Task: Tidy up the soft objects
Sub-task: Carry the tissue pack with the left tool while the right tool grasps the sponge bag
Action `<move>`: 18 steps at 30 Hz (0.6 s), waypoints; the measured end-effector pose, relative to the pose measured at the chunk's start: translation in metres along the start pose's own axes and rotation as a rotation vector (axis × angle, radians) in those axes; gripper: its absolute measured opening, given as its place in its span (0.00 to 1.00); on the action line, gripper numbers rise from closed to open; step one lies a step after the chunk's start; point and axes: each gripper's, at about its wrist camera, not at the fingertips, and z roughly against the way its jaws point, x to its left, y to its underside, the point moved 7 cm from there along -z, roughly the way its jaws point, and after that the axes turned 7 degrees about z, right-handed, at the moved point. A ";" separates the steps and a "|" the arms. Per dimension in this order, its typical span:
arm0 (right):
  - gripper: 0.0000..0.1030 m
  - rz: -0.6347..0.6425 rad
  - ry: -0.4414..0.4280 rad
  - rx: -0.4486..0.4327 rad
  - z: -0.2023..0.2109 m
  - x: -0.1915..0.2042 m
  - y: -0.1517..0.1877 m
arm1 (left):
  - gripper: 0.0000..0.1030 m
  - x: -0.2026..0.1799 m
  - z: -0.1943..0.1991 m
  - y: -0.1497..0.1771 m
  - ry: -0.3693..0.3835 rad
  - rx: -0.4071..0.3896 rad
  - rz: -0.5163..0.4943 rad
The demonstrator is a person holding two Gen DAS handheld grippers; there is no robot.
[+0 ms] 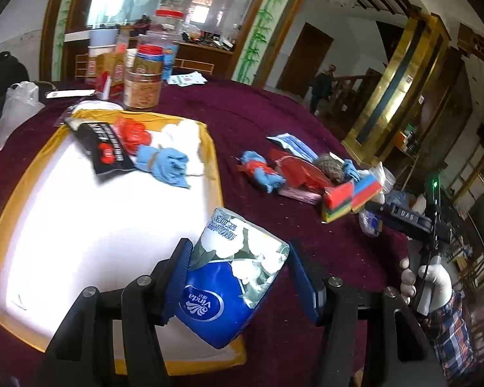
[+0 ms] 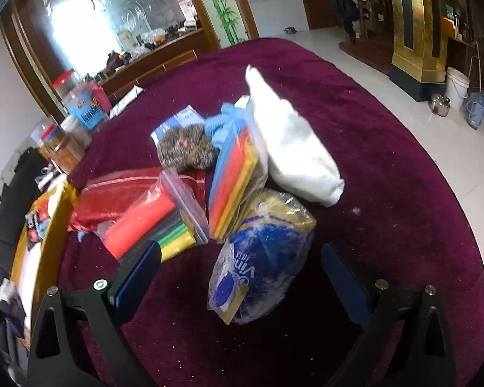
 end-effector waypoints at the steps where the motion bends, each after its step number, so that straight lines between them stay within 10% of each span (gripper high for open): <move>1: 0.91 -0.003 -0.001 0.003 0.000 -0.002 0.000 | 0.61 0.003 0.001 0.000 -0.003 -0.004 0.004; 11: 0.91 -0.004 -0.081 -0.106 0.043 0.022 -0.008 | 0.61 0.017 0.002 0.000 0.013 -0.010 0.044; 18: 0.91 0.011 -0.203 -0.024 0.013 0.064 -0.020 | 0.61 0.017 0.000 0.003 0.032 0.000 0.048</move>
